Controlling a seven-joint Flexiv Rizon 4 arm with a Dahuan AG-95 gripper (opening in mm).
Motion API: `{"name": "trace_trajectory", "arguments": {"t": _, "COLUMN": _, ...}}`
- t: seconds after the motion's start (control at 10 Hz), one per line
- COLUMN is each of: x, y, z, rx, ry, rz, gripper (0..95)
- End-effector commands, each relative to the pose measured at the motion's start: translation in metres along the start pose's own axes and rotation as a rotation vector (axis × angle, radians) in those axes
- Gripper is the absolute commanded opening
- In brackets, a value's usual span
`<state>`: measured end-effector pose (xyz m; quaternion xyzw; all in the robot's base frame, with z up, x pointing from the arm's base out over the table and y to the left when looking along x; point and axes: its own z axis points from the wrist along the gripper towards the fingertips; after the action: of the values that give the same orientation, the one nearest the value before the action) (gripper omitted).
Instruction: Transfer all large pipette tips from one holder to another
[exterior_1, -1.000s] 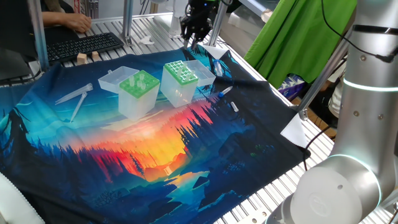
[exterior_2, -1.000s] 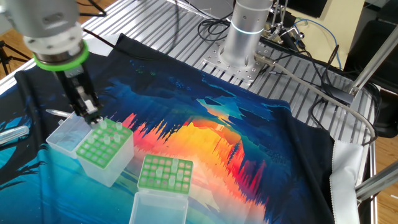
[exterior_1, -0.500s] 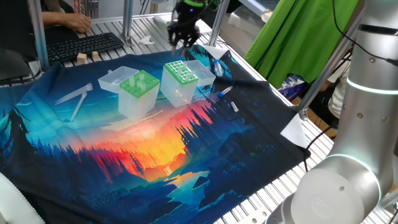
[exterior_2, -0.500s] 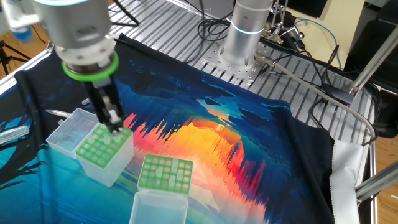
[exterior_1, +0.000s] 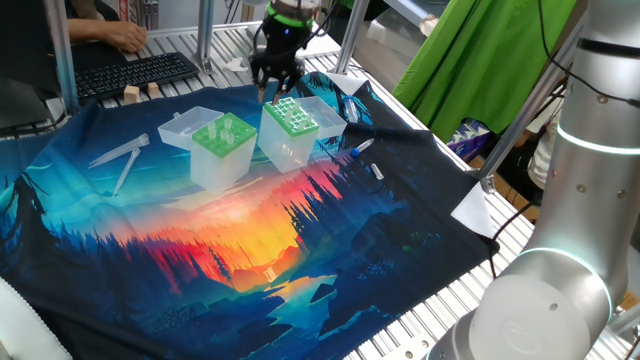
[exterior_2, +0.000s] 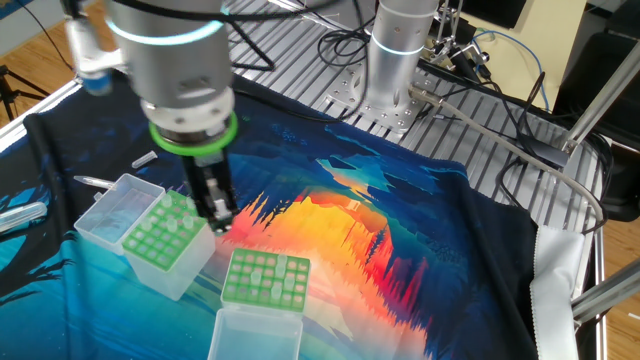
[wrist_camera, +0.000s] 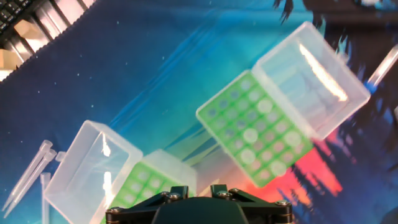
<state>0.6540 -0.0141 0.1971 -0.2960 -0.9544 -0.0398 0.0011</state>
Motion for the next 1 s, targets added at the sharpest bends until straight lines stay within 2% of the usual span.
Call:
{"name": "trace_trajectory", "arguments": {"t": 0.1, "x": 0.0009, "y": 0.0020, "z": 0.0051, "rx": -0.002, "ry": 0.000, "rz": 0.005, "gripper": 19.0}}
{"name": "trace_trajectory", "arguments": {"t": 0.2, "x": 0.0010, "y": 0.0021, "z": 0.0062, "rx": -0.003, "ry": 0.006, "rz": -0.001, "gripper": 0.0}}
{"name": "trace_trajectory", "arguments": {"t": 0.5, "x": 0.0010, "y": 0.0021, "z": 0.0062, "rx": 0.028, "ry": -0.008, "rz": -0.005, "gripper": 0.0}}
{"name": "trace_trajectory", "arguments": {"t": 0.7, "x": 0.0010, "y": 0.0021, "z": 0.0062, "rx": 0.047, "ry": 0.002, "rz": -0.024, "gripper": 0.0}}
{"name": "trace_trajectory", "arguments": {"t": 1.0, "x": 0.0010, "y": 0.0021, "z": 0.0062, "rx": 0.050, "ry": 0.014, "rz": -0.107, "gripper": 0.0}}
